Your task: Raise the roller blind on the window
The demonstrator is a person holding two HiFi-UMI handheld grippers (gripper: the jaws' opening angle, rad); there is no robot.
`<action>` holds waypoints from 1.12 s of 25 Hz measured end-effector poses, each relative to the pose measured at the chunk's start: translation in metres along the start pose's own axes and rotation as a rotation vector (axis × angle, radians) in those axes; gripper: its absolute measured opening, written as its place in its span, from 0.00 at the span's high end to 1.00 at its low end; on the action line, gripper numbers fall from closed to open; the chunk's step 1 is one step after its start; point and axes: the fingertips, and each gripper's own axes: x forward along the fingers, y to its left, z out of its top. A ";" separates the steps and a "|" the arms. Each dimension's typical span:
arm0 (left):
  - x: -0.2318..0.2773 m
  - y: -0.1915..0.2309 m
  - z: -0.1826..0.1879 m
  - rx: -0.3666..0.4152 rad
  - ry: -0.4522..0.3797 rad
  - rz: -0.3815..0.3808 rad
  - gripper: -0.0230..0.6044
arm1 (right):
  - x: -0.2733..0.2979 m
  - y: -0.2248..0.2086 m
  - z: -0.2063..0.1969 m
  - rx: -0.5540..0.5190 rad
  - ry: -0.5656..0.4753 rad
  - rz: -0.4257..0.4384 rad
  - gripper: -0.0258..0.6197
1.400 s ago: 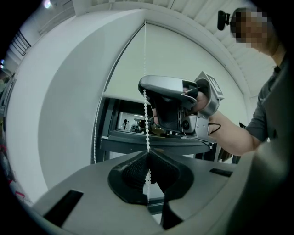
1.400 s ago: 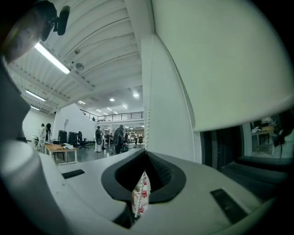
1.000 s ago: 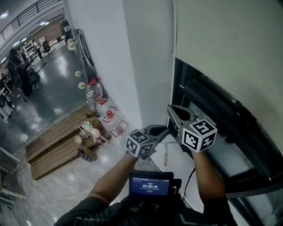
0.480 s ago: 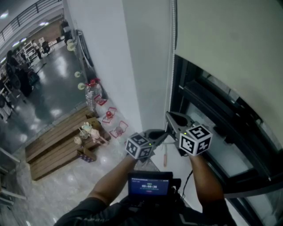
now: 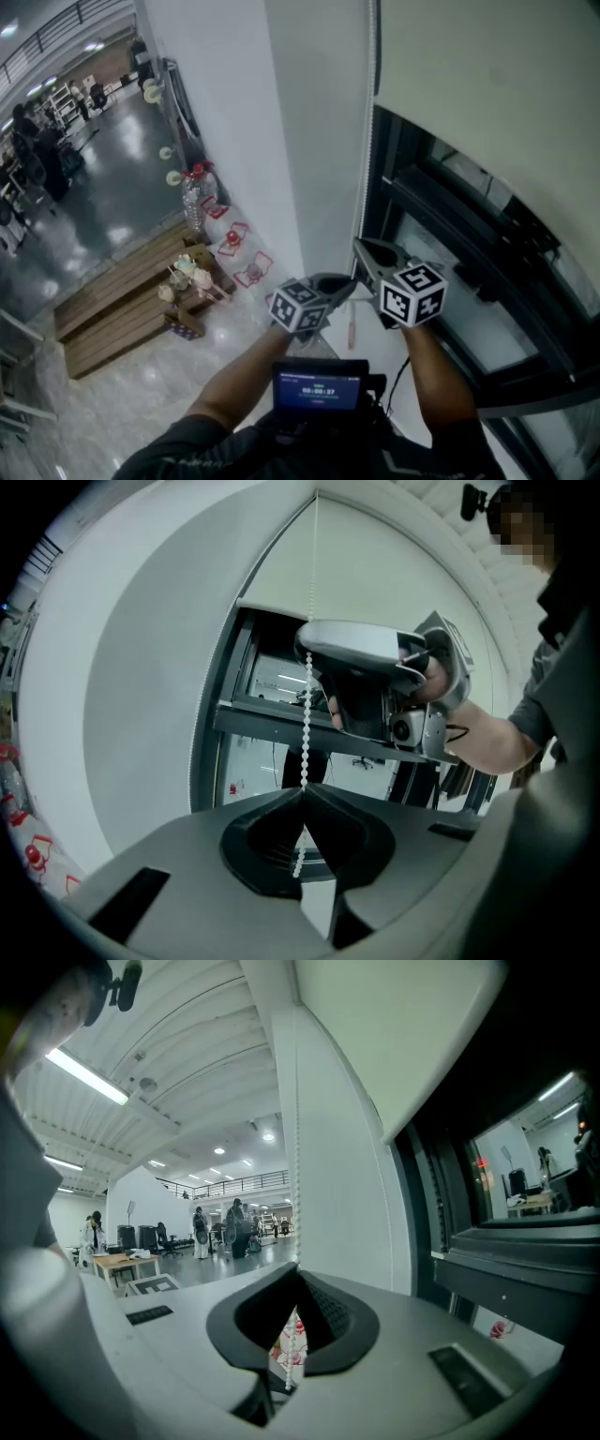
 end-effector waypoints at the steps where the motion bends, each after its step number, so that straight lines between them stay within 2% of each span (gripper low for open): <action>1: 0.000 0.000 -0.001 -0.008 0.001 -0.003 0.96 | 0.000 0.000 -0.001 0.000 0.000 -0.001 0.96; 8: -0.007 0.015 -0.004 -0.004 0.029 0.045 0.95 | -0.004 -0.005 -0.002 0.031 -0.011 -0.012 0.96; 11: -0.017 0.027 0.000 -0.043 0.038 0.079 0.87 | -0.004 -0.006 -0.002 0.036 -0.010 -0.015 0.96; 17: -0.055 0.047 0.033 -0.101 -0.053 0.130 0.87 | -0.005 -0.007 -0.001 0.039 -0.016 -0.019 0.96; 23: -0.082 0.035 0.066 -0.064 -0.080 0.081 0.85 | -0.005 -0.010 0.000 0.051 -0.023 -0.018 0.96; 27: -0.087 0.016 0.070 -0.002 -0.043 0.011 0.85 | -0.005 -0.009 -0.003 0.064 -0.030 -0.020 0.96; 28: -0.088 0.012 0.071 0.010 -0.032 -0.003 0.78 | -0.005 -0.009 -0.003 0.064 -0.031 -0.020 0.96</action>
